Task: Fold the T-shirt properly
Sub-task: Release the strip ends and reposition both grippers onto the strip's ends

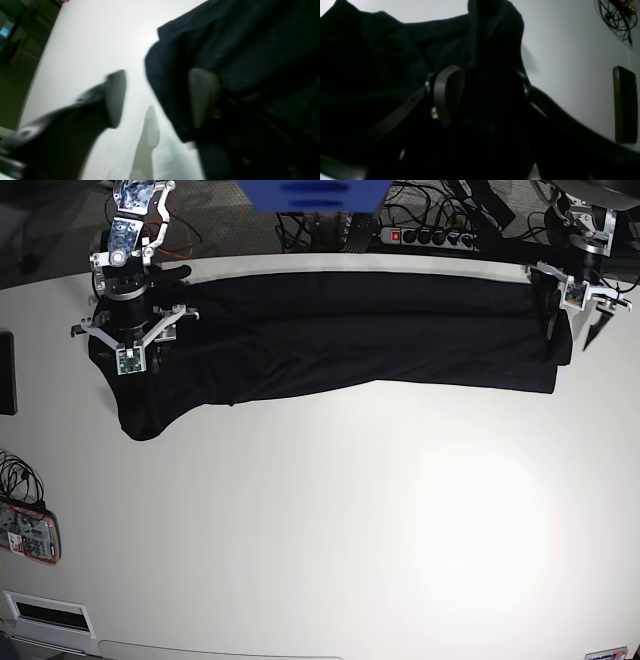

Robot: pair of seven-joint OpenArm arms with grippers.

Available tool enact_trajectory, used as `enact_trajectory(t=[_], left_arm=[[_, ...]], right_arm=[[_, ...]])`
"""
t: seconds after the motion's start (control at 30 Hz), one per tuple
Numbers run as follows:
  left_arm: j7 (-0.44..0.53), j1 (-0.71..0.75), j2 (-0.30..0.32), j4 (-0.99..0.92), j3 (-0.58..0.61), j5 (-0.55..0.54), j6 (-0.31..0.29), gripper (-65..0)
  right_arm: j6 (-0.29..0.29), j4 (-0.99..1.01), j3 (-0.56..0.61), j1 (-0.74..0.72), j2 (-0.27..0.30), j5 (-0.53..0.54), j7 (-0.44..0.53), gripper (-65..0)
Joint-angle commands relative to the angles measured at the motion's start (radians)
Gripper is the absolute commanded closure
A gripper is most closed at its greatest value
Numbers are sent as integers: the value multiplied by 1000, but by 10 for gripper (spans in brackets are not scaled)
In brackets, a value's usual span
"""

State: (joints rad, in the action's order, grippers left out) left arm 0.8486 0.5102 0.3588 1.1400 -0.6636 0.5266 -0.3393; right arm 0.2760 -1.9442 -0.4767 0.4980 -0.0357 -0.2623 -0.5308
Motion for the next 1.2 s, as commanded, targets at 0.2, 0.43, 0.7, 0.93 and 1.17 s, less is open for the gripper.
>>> enact_trajectory(t=[0.2,0.43,0.7,0.93,1.17], left_arm=[[-111,1,7,58,-9,-13,-2,-650],[-108,-11,-63,228,25,-285,-2,-650],[-125,-48,-189,392,230,-274,-2,-650],[-351,-101,-209,328,430,-285,-2,-650],[-351,-54,-225,326,437,-285,-2,-650]], right_arm=[[-5,-24,-1,-32,6,5,24,-299],[-4,-33,86,-45,6,5,105,-299],[-4,-22,166,-83,4,7,91,-298],[-4,-22,167,-174,4,8,-47,-298],[-4,-4,166,-304,4,14,-88,-298]])
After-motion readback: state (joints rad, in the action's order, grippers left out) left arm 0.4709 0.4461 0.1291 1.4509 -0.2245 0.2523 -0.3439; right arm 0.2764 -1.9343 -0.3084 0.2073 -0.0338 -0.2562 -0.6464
